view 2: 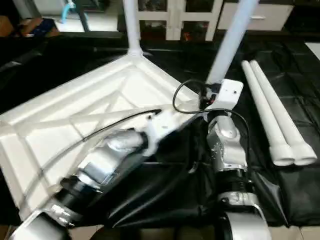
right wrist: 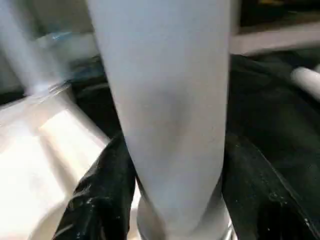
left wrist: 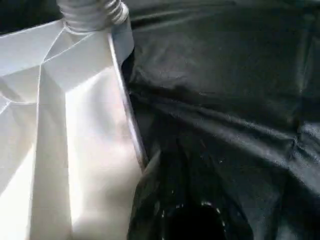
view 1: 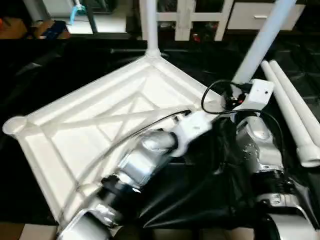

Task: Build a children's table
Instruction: Rotate leg to tighten

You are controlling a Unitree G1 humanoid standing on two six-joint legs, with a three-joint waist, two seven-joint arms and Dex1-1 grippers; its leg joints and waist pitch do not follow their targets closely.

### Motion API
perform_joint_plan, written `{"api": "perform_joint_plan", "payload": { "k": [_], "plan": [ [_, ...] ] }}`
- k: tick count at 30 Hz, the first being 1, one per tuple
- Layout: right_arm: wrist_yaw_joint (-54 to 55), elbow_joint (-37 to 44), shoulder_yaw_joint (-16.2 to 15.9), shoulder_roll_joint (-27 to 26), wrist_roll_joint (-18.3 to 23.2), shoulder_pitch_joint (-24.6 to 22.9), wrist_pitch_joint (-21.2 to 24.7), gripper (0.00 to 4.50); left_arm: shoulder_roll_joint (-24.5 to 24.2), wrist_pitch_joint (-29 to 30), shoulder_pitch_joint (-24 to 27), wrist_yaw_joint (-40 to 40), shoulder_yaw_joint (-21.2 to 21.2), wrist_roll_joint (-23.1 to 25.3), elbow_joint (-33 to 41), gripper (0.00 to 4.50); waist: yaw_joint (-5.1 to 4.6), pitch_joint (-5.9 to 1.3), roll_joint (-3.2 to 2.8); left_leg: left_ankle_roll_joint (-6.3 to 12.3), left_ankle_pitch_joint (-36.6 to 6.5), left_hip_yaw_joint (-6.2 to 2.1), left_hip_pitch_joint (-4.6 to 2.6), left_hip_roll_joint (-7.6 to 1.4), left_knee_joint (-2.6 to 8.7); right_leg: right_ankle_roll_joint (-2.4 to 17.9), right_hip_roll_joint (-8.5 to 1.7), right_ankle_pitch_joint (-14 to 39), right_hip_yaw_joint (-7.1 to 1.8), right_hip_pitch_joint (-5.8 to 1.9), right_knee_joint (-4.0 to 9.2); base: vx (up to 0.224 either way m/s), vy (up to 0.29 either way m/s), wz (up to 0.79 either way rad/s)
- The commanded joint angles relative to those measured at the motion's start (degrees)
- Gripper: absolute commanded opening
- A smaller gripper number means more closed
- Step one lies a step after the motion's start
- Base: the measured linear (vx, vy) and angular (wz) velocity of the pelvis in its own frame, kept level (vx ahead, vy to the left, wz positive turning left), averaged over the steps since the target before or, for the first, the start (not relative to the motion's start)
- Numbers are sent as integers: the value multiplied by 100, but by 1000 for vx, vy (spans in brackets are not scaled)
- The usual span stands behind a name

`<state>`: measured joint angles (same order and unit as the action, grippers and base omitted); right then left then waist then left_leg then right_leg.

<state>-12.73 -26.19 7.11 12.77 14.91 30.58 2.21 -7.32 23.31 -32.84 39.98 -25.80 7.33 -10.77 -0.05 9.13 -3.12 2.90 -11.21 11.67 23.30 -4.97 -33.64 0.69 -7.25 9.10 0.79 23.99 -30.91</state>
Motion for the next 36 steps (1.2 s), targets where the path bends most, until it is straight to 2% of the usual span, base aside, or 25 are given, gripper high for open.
{"api": "perform_joint_plan", "payload": {
  "k": [1, 2, 3, 6, 7, 8, 9, 11, 12, 13, 14, 15, 16, 18, 19, 20, 21, 23, 24, 26, 28, 31, 32, 34, 36],
  "plan": [
    [-800, 259, -278, 130, 63, -227, 140, 203, -315, -272, 118, 204, 173, 48, 83, 0, 49, -369, 72, 9, -2399, -387, -190, -707, 661, 870, -231, 1159, -119, -160, 259, 0, 0, 0],
    [-1118, 462, -357, 298, 131, -306, 81, 236, -460, -464, 191, 371, 161, 12, 156, 0, 36, -380, 61, 151, -2231, -383, -161, -710, 644, 1007, -259, 1158, -127, -184, 249, 0, 0, 0],
    [-1277, 557, -395, 381, 171, -343, 46, 267, -531, -568, 228, 457, 155, -7, 190, 0, 58, -405, 62, 239, -2008, -359, -209, -725, 617, 1120, -264, 1057, -137, -166, 241, 53, -27, 3],
    [-1882, 979, -549, 793, 289, -551, 131, 276, -771, -772, 350, 656, 103, -79, 319, 0, 60, -411, 47, 411, -1533, -326, -208, -727, 579, 1344, -235, 703, -137, -170, 190, 60, -23, 4],
    [-2381, 1477, -571, 1133, 515, -824, 397, 291, -882, -887, 431, 672, 107, -126, 419, 0, 78, -425, 42, 565, -1193, -327, -208, -729, 542, 1423, -228, 321, -131, -206, 141, 68, -17, 4],
    [-2381, 1477, -571, 1133, 515, -824, 397, 304, -882, -887, 431, 672, 107, -126, 419, 0, 105, -436, 39, 750, -862, -317, -225, -745, 506, 1496, -235, -68, -135, -211, 96, 87, -12, 5],
    [-2553, 1686, -527, 1225, 639, -935, 521, 310, -888, -964, 452, 688, 133, -177, 460, 0, 93, -450, 28, 831, -660, -319, -207, -744, 487, 1552, -230, -269, -129, -222, 56, 87, -9, 2],
    [-2869, 2051, -465, 1371, 931, -1140, 795, 314, -858, -1141, 493, 758, 207, -337, 567, 0, 101, -516, 32, 1214, 274, -297, -220, -714, 357, 1725, -212, -1036, -102, -221, -51, 76, -7, 2],
    [-3074, 2296, -451, 1487, 1114, -1296, 961, 331, -798, -1190, 512, 787, 289, -480, 674, 0, 112, -530, 39, 1409, 642, -302, -193, -700, 310, 1773, -217, -1306, -99, -244, -95, 0, 0, 0],
    [-3221, 2459, -444, 1570, 1238, -1402, 1068, 344, -762, -1229, 525, 806, 344, -578, 742, 0, 126, -557, 46, 1495, 836, -304, -189, -700, 278, 1777, -218, -1461, -96, -248, -122, 0, 0, 0],
    [-3353, 2614, -438, 1648, 1344, -1506, 1137, 352, -729, -1158, 532, 940, 396, -761, 850, 0, 148, -557, 51, 1646, 1148, -309, -157, -696, 228, 1789, -217, -1695, -96, -219, -176, 0, 0, 0],
    [-3353, 2614, -438, 1648, 1344, -1506, 1137, 355, -729, -1158, 532, 940, 396, -761, 850, 0, 142, -543, 45, 1697, 1214, -311, -137, -686, 224, 1789, -206, -1655, -83, -212, -183, 0, 0, 0],
    [-3423, 2699, -435, 1689, 1399, -1563, 1167, 356, -712, -1101, 534, 1037, 424, -879, 916, 20, 152, -524, 44, 1740, 1072, -307, -142, -702, 229, 1763, -203, -1321, -69, -177, -149, 0, 0, 0],
    [-3606, 2999, -454, 1809, 1616, -1737, 1344, 394, -718, -1026, 504, 1222, 401, -1031, 1024, 41, 172, -452, 42, 1556, 237, -306, -140, -737, 311, 1686, -233, -181, -76, -178, -31, 0, 0, 0],
    [-3606, 2999, -454, 1809, 1616, -1737, 1344, 394, -718, -1026, 504, 1222, 401, -1031, 1024, 41, 197, -433, 39, 1474, 12, -307, -155, -752, 340, 1644, -237, 90, -86, -176, 7, 0, 0, 0],
    [-3650, 3115, -453, 1842, 1708, -1796, 1444, 405, -709, -1062, 481, 1215, 383, -1035, 1033, 52, 219, -406, -10, 1257, -438, -296, -200, -767, 402, 1577, -197, 533, -87, -139, 60, 0, 0, 0],
    [-3652, 3214, -439, 1857, 1725, -1847, 1504, 417, -690, -1079, 450, 1236, 345, -1057, 1045, 65, 214, -390, 3, 1141, -659, -297, -202, -775, 432, 1540, -185, 715, -87, -137, 80, 0, 0, 0],
    [-3644, 3319, -403, 1862, 1727, -1894, 1594, 417, -682, -1112, 414, 1274, 284, -1050, 1033, 65, 211, -366, -6, 642, -1351, -282, -231, -774, 508, 1355, -199, 1288, -108, -133, 140, 0, 0, 0],
    [-3591, 3314, -374, 1855, 1652, -1898, 1560, 428, -717, -1233, 379, 1248, 228, -918, 923, 76, 216, -376, -26, 503, -1428, -283, -241, -773, 518, 1274, -203, 1295, -117, -120, 152, 0, 0, 0],
    [-3597, 3325, -332, 1864, 1668, -1908, 1610, 445, -838, -1446, 310, 1222, 130, -664, 689, 92, 202, -386, -12, 408, -1425, -265, -238, -762, 529, 1212, -183, 1156, -118, -109, 149, 0, 0, 0],
    [-3574, 3371, -303, 1903, 1673, -1932, 1641, 450, -1014, -1705, 223, 1122, 55, -334, 412, 110, 196, -400, -10, 415, -1336, -264, -214, -755, 527, 1179, -191, 1011, -120, -121, 137, 0, 0, 0],
    [-3604, 3455, -290, 1984, 1712, -1986, 1706, 450, -1223, -1842, 128, 1130, 3, -127, 92, 119, 188, -424, -22, 443, -1185, -268, -201, -738, 507, 1161, -197, 784, -113, -134, 109, 0, 0, 0],
    [-3626, 3474, -290, 2004, 1729, -2000, 1729, 450, -1251, -1864, 109, 1143, 13, -128, 21, 119, 198, -439, -24, 467, -1104, -247, -233, -733, 492, 1202, -195, 646, -113, -119, 103, 0, 0, 0],
    [-3652, 3519, -283, 2026, 1750, -2031, 1774, 450, -1283, -1933, 76, 1130, 44, -106, -102, 119, 201, -460, -28, 536, -853, -246, -223, -736, 468, 1317, -201, 311, -107, -135, 52, 0, 0, 0],
    [-3679, 3565, -273, 2046, 1743, -2077, 1782, 450, -1336, -1976, 58, 1143, 62, -98, -207, 119, 217, -485, -28, 707, -506, -236, -220, -731, 424, 1447, -202, -103, -95, -143, 4, 0, 0, 0]
  ]
}}
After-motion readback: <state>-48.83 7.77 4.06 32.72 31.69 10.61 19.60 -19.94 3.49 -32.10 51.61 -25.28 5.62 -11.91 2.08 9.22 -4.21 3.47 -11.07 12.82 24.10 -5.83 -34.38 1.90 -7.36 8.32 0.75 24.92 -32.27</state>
